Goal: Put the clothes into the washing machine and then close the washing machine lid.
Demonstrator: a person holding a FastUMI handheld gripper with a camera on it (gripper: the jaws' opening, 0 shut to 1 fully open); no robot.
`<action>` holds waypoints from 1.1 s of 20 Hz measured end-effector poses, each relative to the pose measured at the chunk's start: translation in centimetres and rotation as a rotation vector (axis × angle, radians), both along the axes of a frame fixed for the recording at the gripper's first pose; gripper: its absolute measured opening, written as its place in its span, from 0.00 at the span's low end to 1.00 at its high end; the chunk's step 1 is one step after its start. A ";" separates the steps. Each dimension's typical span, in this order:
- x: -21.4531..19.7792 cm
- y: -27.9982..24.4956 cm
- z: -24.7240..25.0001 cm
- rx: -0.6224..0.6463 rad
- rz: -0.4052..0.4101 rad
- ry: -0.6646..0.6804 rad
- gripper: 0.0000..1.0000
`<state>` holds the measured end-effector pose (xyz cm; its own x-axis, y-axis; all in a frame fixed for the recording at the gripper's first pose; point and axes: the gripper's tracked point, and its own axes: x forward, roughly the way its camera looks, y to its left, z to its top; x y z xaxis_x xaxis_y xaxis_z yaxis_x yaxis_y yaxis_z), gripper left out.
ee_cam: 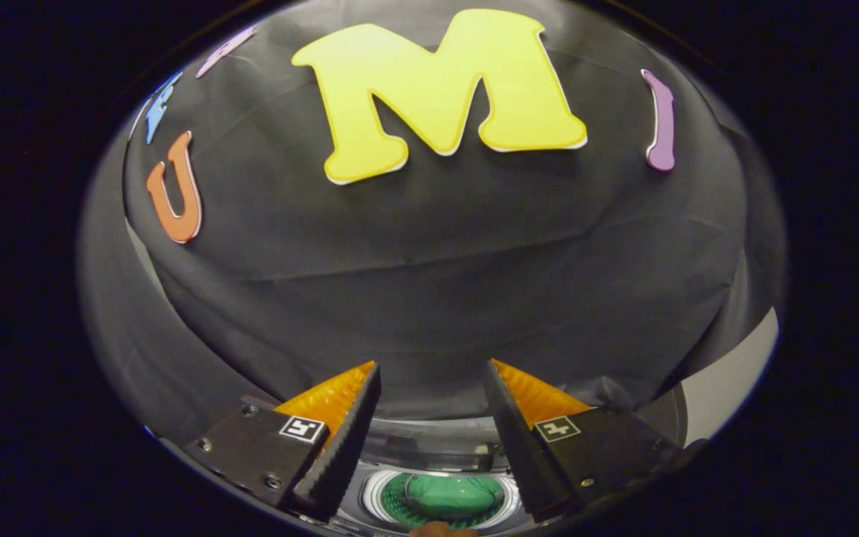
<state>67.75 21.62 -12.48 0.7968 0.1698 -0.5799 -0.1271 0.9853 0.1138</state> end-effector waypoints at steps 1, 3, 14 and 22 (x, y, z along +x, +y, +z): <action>0.3 0.1 -0.6 -0.006 -0.003 0.009 0.88; 1.0 0.2 -1.4 -0.020 -0.008 0.011 0.88; 2.0 -0.3 -4.7 -0.109 0.027 0.021 0.88; 0.6 -0.6 -4.6 -0.113 0.037 0.009 0.89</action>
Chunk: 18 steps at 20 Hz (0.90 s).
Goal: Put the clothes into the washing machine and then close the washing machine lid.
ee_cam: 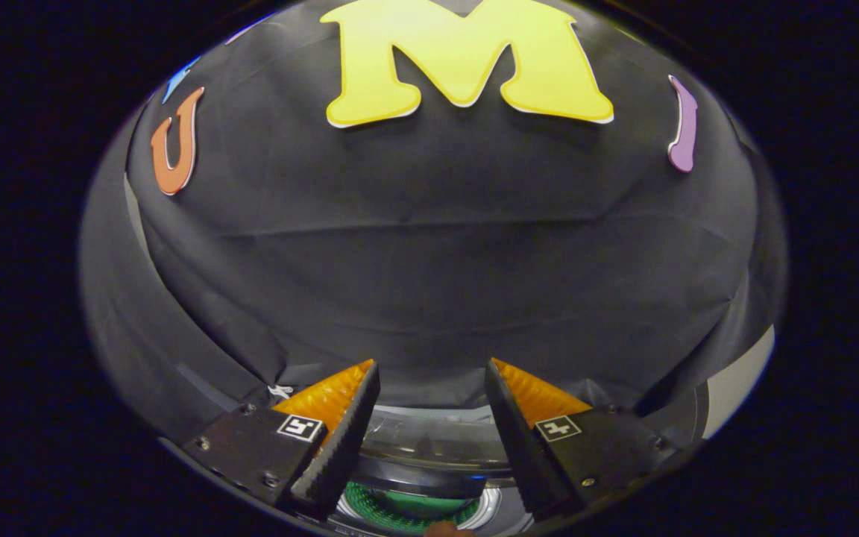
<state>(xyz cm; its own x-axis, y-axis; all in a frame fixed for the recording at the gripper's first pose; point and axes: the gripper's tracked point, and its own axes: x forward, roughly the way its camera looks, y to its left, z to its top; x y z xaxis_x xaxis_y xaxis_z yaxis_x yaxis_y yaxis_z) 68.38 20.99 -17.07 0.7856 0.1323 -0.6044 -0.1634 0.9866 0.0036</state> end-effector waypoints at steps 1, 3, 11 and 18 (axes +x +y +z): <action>0.0 0.0 0.0 0.000 0.001 -0.008 0.89; -0.2 0.1 0.2 0.001 0.002 -0.025 0.89; -1.1 0.1 0.5 0.005 0.015 -0.089 0.89; -1.7 0.1 0.7 0.007 0.024 -0.130 0.89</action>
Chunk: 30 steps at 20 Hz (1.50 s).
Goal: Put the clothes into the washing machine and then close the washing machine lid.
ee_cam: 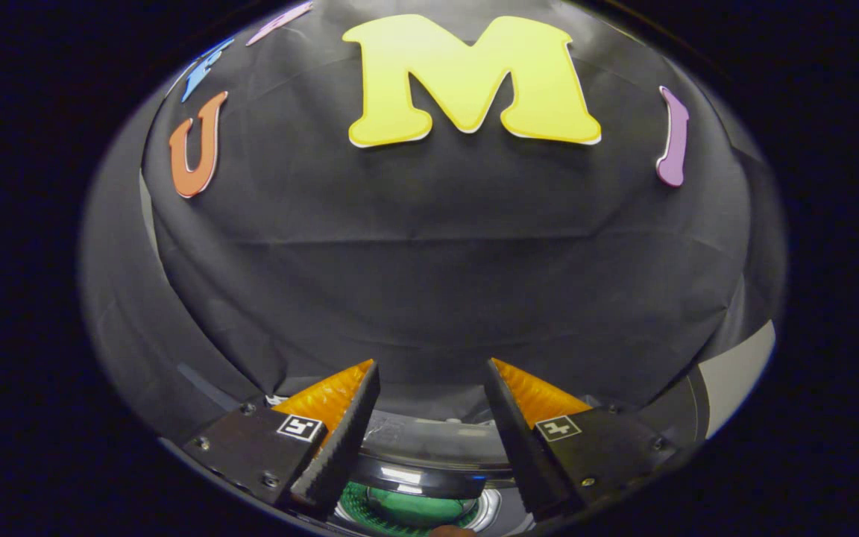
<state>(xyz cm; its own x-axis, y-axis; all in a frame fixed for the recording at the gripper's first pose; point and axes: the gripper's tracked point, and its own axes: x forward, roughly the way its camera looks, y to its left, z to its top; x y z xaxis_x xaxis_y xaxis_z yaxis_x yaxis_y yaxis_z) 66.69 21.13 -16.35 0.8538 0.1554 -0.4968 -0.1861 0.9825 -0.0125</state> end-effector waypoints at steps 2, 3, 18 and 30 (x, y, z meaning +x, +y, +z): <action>-0.4 0.0 0.2 0.001 0.001 -0.029 0.89; -0.7 0.0 0.2 0.001 0.003 -0.038 0.89; -2.1 -0.1 0.2 0.008 0.021 -0.096 0.89; -5.9 -0.3 -0.8 0.018 0.057 -0.129 0.89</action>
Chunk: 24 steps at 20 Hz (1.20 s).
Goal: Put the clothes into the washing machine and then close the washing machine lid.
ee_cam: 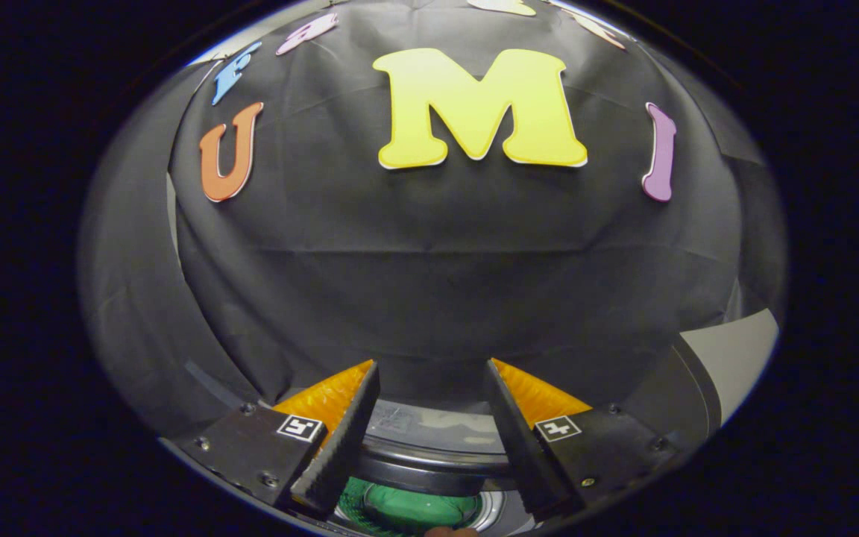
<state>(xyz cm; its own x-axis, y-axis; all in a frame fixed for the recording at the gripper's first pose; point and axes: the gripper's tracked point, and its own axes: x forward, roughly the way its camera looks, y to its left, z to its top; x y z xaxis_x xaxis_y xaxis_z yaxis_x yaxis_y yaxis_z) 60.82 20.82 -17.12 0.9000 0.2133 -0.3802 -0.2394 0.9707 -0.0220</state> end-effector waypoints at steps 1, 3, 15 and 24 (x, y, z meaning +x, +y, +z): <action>-0.8 -0.2 0.1 0.004 -0.004 -0.011 0.89; -2.0 -0.1 0.2 0.010 0.007 -0.032 0.89; -8.8 -0.3 -0.4 0.060 0.010 0.044 0.90; -19.4 -2.1 -2.9 0.057 -0.018 0.067 0.90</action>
<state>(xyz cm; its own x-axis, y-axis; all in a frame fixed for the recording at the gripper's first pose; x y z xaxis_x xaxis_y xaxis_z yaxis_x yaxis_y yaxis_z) 41.47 18.71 -19.98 0.8771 0.2199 -0.4270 -0.2205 0.9742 0.0488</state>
